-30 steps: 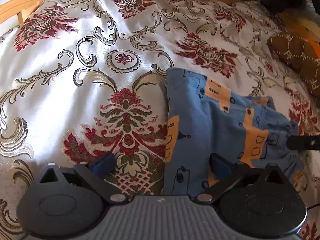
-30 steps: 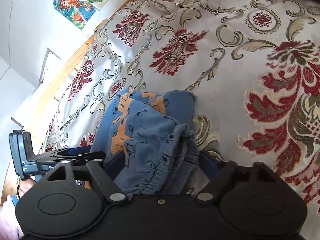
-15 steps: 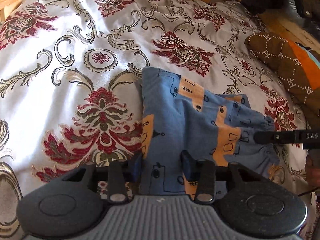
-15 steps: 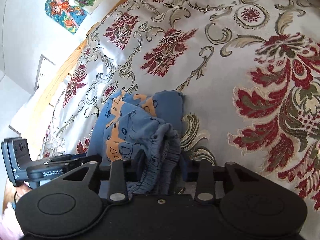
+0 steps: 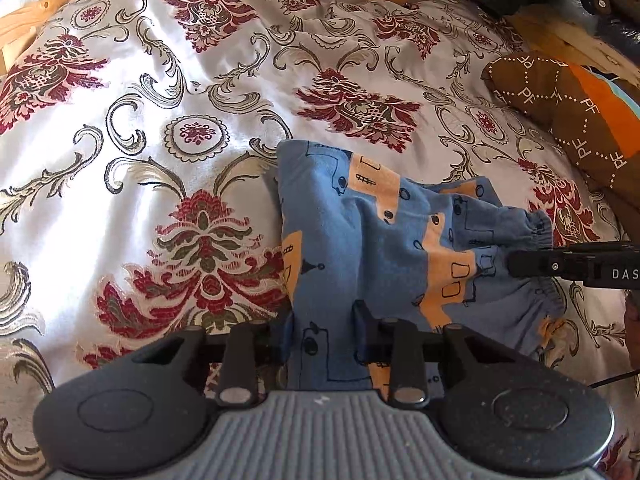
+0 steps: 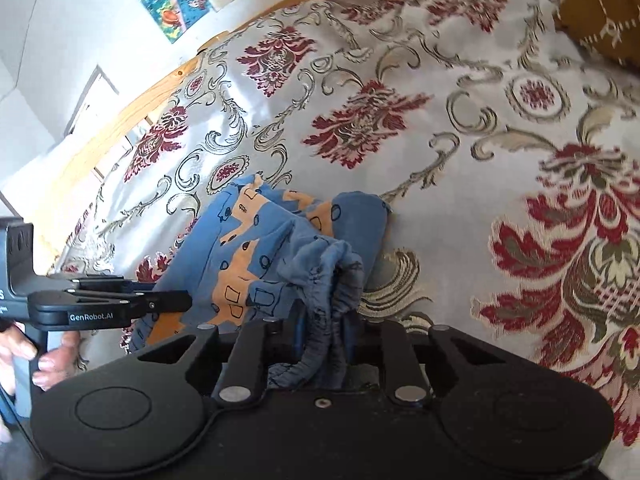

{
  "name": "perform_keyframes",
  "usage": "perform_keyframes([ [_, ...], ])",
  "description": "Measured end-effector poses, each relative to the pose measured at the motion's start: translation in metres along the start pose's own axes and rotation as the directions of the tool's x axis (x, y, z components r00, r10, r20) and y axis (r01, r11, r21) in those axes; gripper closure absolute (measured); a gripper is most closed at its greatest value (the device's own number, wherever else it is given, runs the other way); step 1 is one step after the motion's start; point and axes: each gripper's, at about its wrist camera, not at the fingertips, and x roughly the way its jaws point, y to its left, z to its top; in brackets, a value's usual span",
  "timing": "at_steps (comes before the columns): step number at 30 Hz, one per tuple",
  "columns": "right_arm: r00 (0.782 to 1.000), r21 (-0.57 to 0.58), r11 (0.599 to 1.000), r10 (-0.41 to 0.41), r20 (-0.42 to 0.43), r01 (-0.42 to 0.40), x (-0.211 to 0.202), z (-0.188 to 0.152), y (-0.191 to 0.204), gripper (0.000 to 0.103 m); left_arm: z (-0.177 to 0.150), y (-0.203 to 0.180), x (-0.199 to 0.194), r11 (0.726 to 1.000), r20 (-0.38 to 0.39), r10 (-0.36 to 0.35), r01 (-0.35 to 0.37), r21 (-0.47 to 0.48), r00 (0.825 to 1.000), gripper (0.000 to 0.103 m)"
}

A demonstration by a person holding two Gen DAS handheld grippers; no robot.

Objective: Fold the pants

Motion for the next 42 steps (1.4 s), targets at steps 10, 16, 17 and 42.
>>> perform_keyframes([
  [10, 0.999, -0.067, 0.997, -0.022, 0.031, 0.024, -0.005, 0.000, 0.011, 0.085, -0.001, -0.005, -0.004, 1.000, 0.013, 0.013, -0.014, 0.013, 1.000, 0.078],
  [16, 0.997, -0.135, 0.989, -0.049, 0.053, 0.055, -0.007, -0.001, 0.022, 0.085, -0.001, -0.009, -0.006, 1.000, 0.028, 0.028, -0.028, 0.015, 0.999, 0.081],
  [17, 0.997, -0.142, 0.988, -0.052, 0.054, 0.059, -0.007, -0.001, 0.023, 0.085, -0.001, -0.009, -0.007, 0.999, 0.032, 0.030, -0.031, 0.013, 0.999, 0.082],
  [42, 0.946, -0.237, 0.952, -0.118, 0.301, 0.194, -0.028, 0.047, 0.031, 0.085, 0.060, -0.017, -0.022, 0.997, 0.236, -0.022, 0.038, -0.063, 0.971, 0.083],
])
